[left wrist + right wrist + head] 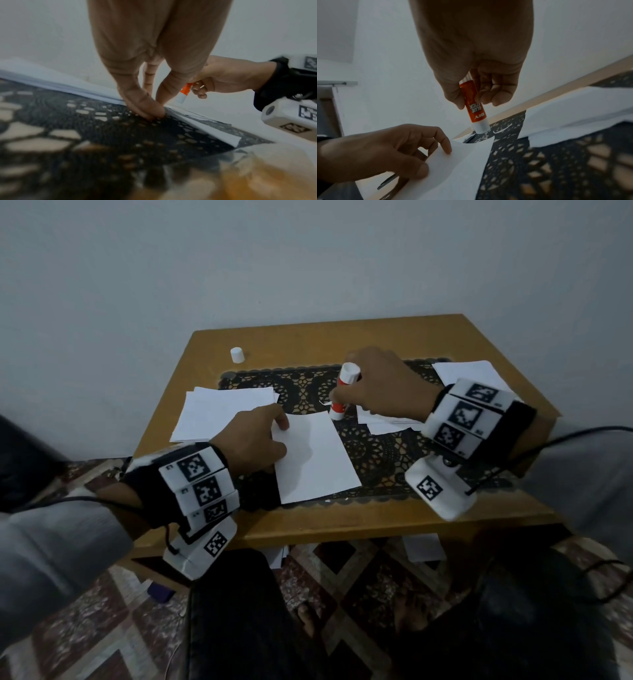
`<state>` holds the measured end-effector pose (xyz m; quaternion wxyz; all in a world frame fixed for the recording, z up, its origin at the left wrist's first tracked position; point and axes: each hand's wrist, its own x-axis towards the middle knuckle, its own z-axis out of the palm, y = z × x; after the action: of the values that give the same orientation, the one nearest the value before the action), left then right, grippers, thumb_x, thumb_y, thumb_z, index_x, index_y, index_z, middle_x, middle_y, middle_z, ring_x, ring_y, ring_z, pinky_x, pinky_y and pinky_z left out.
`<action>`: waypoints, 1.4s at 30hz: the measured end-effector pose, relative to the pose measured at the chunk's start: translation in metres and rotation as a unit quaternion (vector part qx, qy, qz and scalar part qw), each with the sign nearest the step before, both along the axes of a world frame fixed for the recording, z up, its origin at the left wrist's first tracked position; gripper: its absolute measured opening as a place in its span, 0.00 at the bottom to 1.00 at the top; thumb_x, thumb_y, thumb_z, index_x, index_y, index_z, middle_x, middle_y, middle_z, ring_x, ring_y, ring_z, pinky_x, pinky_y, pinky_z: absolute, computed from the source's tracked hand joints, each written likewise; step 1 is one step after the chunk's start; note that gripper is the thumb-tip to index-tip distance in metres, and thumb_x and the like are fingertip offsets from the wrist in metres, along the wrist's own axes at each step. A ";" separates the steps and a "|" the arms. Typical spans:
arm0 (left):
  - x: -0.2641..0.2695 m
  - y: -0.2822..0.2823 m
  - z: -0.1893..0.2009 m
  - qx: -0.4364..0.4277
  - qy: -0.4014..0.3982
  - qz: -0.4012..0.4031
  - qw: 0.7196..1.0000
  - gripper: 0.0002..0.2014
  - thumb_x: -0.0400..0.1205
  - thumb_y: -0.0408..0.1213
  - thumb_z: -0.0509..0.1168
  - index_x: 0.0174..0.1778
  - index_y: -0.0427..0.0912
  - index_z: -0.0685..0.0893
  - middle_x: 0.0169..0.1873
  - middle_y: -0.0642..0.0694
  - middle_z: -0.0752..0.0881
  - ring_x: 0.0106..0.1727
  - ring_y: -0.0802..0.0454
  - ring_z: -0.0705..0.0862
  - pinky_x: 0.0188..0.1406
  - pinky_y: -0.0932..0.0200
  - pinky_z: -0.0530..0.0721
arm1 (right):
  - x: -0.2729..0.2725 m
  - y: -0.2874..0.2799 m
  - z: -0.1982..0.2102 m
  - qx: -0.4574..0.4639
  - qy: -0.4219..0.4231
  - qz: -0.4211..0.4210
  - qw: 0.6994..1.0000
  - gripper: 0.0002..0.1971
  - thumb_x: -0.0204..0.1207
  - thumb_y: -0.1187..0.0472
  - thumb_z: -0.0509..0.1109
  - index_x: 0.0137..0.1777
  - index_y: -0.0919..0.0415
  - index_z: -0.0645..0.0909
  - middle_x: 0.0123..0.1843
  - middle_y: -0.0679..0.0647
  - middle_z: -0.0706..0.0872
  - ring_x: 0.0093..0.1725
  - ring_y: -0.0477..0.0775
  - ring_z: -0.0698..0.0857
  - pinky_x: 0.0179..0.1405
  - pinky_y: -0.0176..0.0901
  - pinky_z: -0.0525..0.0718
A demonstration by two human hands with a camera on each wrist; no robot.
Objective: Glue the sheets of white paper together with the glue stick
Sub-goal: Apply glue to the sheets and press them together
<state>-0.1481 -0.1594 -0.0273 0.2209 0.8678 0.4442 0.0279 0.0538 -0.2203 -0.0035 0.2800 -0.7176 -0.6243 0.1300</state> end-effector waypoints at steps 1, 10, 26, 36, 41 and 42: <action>0.001 0.000 -0.001 0.002 0.022 -0.006 1.000 0.16 0.79 0.36 0.68 0.62 0.46 0.75 0.46 0.46 0.79 0.44 0.48 0.79 0.42 0.57 0.78 | -0.001 0.004 -0.002 0.001 0.003 -0.003 1.000 0.16 0.70 0.54 0.76 0.39 0.67 0.76 0.34 0.56 0.78 0.31 0.52 0.74 0.30 0.43 0.71; 0.006 -0.004 0.000 0.107 0.138 -0.068 0.982 0.22 0.76 0.44 0.70 0.66 0.53 0.74 0.60 0.41 0.72 0.55 0.41 0.78 0.54 0.46 0.83 | -0.011 0.028 -0.021 -0.020 0.023 -0.002 1.000 0.17 0.73 0.53 0.77 0.38 0.69 0.80 0.33 0.56 0.84 0.32 0.53 0.81 0.33 0.46 0.77; 0.017 -0.004 -0.009 0.133 0.134 -0.150 0.971 0.30 0.75 0.38 0.66 0.76 0.52 0.69 0.59 0.40 0.72 0.61 0.40 0.74 0.54 0.49 0.80 | -0.016 0.029 -0.032 0.054 0.053 -0.028 0.997 0.13 0.72 0.53 0.78 0.43 0.65 0.86 0.36 0.57 0.90 0.34 0.54 0.90 0.42 0.58 0.89; 0.018 -0.004 -0.006 0.153 0.155 -0.174 0.960 0.30 0.76 0.36 0.66 0.76 0.51 0.72 0.57 0.41 0.74 0.57 0.42 0.76 0.53 0.49 0.81 | -0.016 0.028 -0.023 0.055 0.022 -0.014 0.998 0.10 0.77 0.54 0.74 0.43 0.60 0.80 0.40 0.56 0.90 0.36 0.52 0.90 0.44 0.54 0.90; 0.020 -0.002 -0.005 0.152 0.163 -0.183 0.958 0.29 0.77 0.36 0.66 0.76 0.50 0.73 0.50 0.44 0.70 0.56 0.43 0.75 0.49 0.53 0.79 | -0.018 0.028 -0.021 0.050 0.031 0.004 0.998 0.09 0.78 0.55 0.73 0.46 0.59 0.78 0.43 0.55 0.90 0.35 0.51 0.91 0.40 0.51 0.91; 0.020 -0.002 -0.005 0.151 0.165 -0.184 0.957 0.29 0.77 0.36 0.66 0.76 0.50 0.73 0.49 0.45 0.69 0.57 0.43 0.74 0.50 0.52 0.78 | -0.018 0.028 -0.022 0.043 0.024 0.007 0.999 0.09 0.78 0.55 0.73 0.46 0.59 0.78 0.44 0.56 0.90 0.37 0.52 0.91 0.41 0.52 0.91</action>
<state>-0.1283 -0.1614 -0.0319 0.0124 0.9504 0.2975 -0.0897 0.0362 -0.1922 -0.0255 0.3247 -0.6974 -0.6271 0.1226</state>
